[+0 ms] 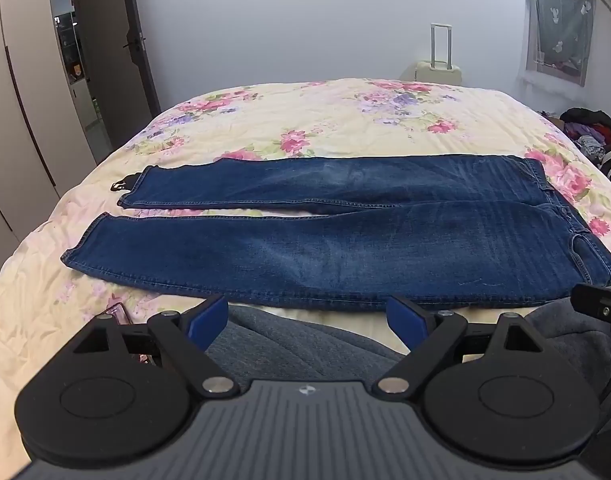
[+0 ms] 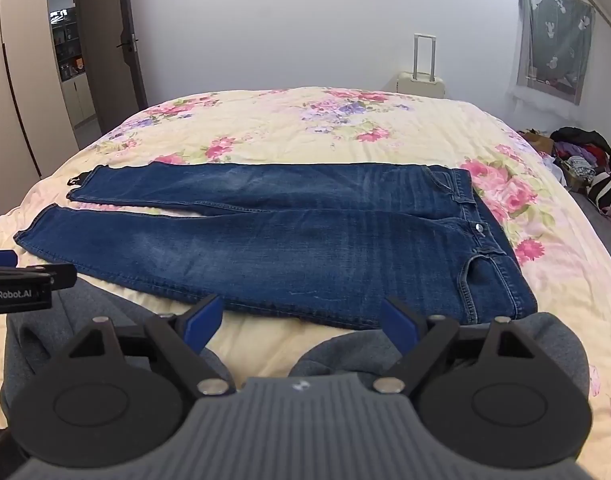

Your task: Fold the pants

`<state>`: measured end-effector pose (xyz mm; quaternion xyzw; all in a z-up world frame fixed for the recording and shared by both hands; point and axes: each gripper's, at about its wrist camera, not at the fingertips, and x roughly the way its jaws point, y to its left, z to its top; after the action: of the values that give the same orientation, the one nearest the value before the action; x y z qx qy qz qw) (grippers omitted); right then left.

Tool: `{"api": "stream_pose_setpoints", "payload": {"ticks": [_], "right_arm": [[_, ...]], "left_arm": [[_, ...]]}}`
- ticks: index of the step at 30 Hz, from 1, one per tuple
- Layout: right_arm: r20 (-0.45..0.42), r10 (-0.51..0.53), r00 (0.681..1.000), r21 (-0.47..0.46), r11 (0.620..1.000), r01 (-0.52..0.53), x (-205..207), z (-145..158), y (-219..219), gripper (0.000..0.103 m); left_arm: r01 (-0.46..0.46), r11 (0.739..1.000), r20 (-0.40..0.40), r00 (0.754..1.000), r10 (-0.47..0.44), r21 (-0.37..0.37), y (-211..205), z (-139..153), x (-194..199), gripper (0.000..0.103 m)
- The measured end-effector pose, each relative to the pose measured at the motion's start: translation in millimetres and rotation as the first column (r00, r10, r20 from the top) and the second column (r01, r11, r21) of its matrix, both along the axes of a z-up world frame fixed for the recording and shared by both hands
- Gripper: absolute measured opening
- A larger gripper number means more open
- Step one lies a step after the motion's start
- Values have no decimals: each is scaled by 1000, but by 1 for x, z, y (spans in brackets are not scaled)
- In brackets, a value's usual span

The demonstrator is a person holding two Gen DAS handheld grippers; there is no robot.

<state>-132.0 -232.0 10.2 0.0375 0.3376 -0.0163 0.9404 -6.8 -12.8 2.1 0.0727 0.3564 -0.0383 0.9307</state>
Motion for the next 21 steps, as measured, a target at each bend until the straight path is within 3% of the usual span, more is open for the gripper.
{"api": "stream_pose_setpoints", "payload": {"ticks": [21], "right_arm": [[4, 31, 1000, -3, 1000, -30, -3, 3, 5, 82]], "left_arm": [[49, 999, 3, 999, -49, -24, -8, 4, -5, 103]]}}
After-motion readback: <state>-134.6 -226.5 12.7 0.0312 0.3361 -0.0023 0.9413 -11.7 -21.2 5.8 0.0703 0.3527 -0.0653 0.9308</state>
